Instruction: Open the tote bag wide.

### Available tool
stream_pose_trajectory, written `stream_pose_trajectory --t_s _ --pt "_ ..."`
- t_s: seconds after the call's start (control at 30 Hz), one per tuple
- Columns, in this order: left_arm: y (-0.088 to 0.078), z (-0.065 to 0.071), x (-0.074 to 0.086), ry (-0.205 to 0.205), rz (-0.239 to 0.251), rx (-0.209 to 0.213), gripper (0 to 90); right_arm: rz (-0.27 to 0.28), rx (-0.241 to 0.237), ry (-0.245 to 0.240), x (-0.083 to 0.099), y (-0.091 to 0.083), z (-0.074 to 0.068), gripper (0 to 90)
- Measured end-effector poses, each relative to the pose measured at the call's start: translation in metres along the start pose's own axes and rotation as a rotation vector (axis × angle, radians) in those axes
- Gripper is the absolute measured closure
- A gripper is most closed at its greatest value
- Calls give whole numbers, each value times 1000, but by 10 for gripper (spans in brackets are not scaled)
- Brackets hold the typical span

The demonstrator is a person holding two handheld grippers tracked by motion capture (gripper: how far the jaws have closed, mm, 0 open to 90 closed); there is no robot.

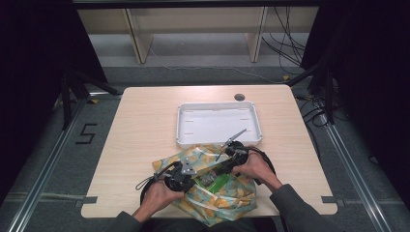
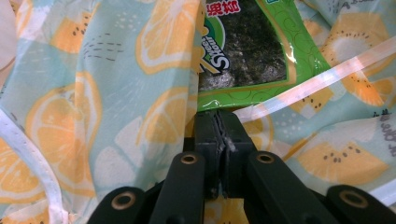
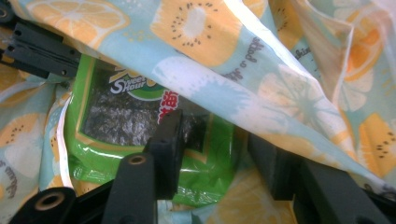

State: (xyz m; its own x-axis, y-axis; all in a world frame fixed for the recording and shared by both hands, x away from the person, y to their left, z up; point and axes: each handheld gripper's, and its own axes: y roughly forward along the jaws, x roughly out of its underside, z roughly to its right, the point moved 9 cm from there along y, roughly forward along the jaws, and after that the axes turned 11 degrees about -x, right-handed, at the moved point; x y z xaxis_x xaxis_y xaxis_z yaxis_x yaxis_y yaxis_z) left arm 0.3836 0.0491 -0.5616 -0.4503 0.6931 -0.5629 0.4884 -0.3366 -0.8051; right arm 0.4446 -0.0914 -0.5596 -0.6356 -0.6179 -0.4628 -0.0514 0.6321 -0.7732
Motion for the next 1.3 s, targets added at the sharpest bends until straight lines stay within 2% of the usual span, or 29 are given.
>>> stream_pose_trajectory --t_s 0.07,0.1,0.13,0.17,0.2,0.23,0.27,0.37,0.4,0.5,0.53,0.6,0.67,0.7,0.77,0.8,0.83,0.87,0.9,0.93,1.0,1.03,1.07,1.13,1.2,1.23,1.3 --pt "0 0 0 14 -3 2 870 -12 -41 38 2 2 -1 518" --pt "1 2 0 5 -12 9 870 -18 -53 51 3 4 -1 507" --pt "1 1 0 22 -8 7 870 -15 -63 71 2 6 -1 504" --pt "2 3 0 7 -4 5 870 -12 -69 71 2 6 -1 505" --pt "2 2 -1 24 -2 2 870 -13 -89 80 1 7 -3 516" --pt "3 4 -1 18 -11 13 870 -27 -80 112 3 7 -4 517" --pt "4 3 -1 25 -4 4 870 -10 -96 91 1 9 -7 507" --pt "4 4 -1 23 -22 13 870 -2 -108 86 0 8 -9 524" --pt "4 4 -1 23 -21 13 870 12 -101 97 -1 6 -7 539" --pt "5 4 -2 7 -7 5 870 42 -153 126 -3 3 -10 554" --pt "5 4 -1 8 -12 6 870 51 -146 123 -4 1 -9 559" --pt "4 4 -1 16 -24 14 870 70 -162 125 -6 -2 -12 573" --pt "4 3 -1 22 -11 3 870 84 -167 126 -7 -5 -13 588" --pt "4 3 -1 18 -11 3 870 84 -184 148 -7 -6 -15 602" --pt "5 4 -1 10 -9 0 870 91 -175 149 -6 -6 -13 605" --pt "5 4 -1 9 -16 2 871 90 -186 150 -6 -7 -14 607" --pt "5 4 -1 10 -17 1 871 94 -194 173 -6 -6 -15 607" --pt "5 4 0 10 -19 1 871 94 -197 166 -6 -6 -15 607" --pt "5 4 -1 19 -18 -1 870 82 -192 198 -4 -7 -15 611" --pt "5 3 -1 22 -18 -2 871 93 -176 202 -4 -7 -14 616" --pt "5 3 -1 23 -16 -2 871 109 -187 187 -5 -7 -14 632" --pt "5 3 -1 22 -17 -1 870 106 -180 200 -5 -8 -13 635" --pt "5 5 -1 3 -15 5 870 107 -183 203 -5 -8 -13 642" --pt "4 7 -1 14 -22 17 868 114 -223 224 -5 -8 -18 644" --pt "5 9 -1 20 -17 9 866 119 -201 205 -6 -9 -17 673" --pt "6 8 -1 39 -19 2 866 127 -203 197 -7 -10 -17 688" --pt "5 9 -1 31 -22 8 862 133 -224 194 -9 -14 -21 722"
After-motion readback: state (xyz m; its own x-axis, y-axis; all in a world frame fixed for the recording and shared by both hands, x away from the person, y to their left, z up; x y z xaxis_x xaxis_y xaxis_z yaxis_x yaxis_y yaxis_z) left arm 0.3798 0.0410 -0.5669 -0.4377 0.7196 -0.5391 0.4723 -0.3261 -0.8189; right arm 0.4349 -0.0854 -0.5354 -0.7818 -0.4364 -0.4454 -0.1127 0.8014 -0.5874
